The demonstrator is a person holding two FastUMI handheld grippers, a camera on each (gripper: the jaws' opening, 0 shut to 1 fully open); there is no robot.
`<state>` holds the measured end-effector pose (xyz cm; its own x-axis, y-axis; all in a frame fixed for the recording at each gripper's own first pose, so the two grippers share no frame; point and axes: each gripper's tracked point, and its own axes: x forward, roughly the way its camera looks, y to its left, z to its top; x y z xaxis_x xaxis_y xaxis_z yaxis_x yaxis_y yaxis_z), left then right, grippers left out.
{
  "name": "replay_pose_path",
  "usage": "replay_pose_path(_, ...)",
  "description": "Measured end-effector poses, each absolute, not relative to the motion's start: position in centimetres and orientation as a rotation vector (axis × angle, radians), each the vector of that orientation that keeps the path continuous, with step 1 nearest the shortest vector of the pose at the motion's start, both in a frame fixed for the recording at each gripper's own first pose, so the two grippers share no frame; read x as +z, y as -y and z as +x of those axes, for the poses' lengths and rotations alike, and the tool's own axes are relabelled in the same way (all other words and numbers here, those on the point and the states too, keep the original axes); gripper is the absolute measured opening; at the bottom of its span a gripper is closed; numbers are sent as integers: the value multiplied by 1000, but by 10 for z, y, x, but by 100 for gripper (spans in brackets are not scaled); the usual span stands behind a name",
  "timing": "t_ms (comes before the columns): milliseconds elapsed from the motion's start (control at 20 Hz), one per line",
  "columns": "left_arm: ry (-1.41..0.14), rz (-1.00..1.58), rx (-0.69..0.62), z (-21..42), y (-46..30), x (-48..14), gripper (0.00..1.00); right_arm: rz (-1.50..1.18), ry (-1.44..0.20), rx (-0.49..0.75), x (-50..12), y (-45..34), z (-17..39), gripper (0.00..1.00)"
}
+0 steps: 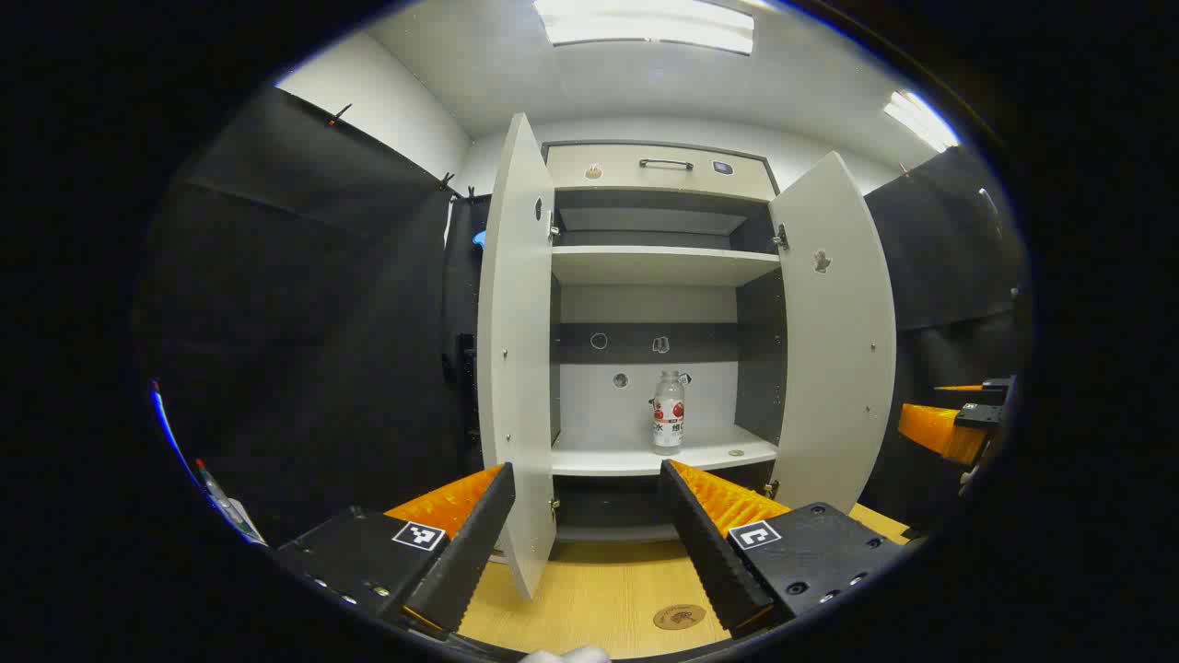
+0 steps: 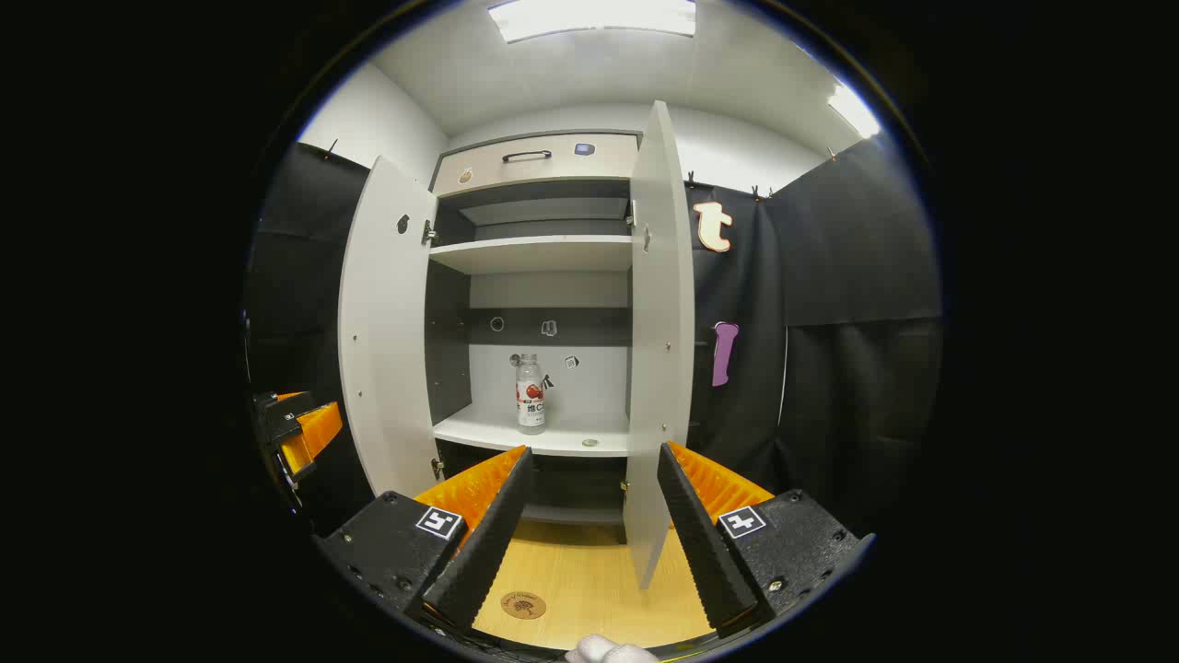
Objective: Grasp the bottle in the cabinet with the left hand and place it on the coaster, then close the right door with the right hand and the left door with the left hand.
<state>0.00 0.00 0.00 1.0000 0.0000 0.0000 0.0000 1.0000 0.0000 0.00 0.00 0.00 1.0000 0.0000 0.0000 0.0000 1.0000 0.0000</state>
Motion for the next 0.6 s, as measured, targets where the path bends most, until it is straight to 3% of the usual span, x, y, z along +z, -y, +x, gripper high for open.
replay_pose_path(600,-11,9,12,1,-8,-2,96,-6,-8,25,-7,-13,6,83)
